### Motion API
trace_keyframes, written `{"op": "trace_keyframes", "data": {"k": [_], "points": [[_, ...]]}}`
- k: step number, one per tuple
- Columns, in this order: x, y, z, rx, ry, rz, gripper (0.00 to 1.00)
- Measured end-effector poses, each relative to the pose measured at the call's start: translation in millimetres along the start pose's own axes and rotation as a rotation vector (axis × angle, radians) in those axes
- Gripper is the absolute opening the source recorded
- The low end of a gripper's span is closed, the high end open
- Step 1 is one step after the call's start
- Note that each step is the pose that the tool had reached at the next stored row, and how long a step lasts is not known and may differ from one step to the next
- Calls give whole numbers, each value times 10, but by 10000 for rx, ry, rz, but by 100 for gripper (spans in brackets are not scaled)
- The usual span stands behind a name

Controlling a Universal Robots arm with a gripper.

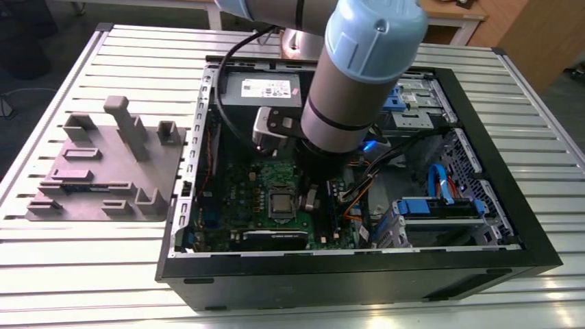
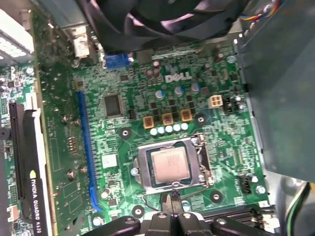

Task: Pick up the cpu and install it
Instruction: 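Install the first cpu locking lever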

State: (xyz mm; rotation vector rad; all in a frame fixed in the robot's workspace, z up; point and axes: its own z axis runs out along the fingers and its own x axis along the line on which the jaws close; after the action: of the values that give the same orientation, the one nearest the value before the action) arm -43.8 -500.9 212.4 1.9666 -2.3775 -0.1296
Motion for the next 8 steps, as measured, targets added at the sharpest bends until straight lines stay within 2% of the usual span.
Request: {"op": "trace_keyframes", "data": {"k": [2, 8], "points": [[19, -4, 21, 12, -5, -36, 10], [44, -11, 58, 99, -85, -153, 10]]}}
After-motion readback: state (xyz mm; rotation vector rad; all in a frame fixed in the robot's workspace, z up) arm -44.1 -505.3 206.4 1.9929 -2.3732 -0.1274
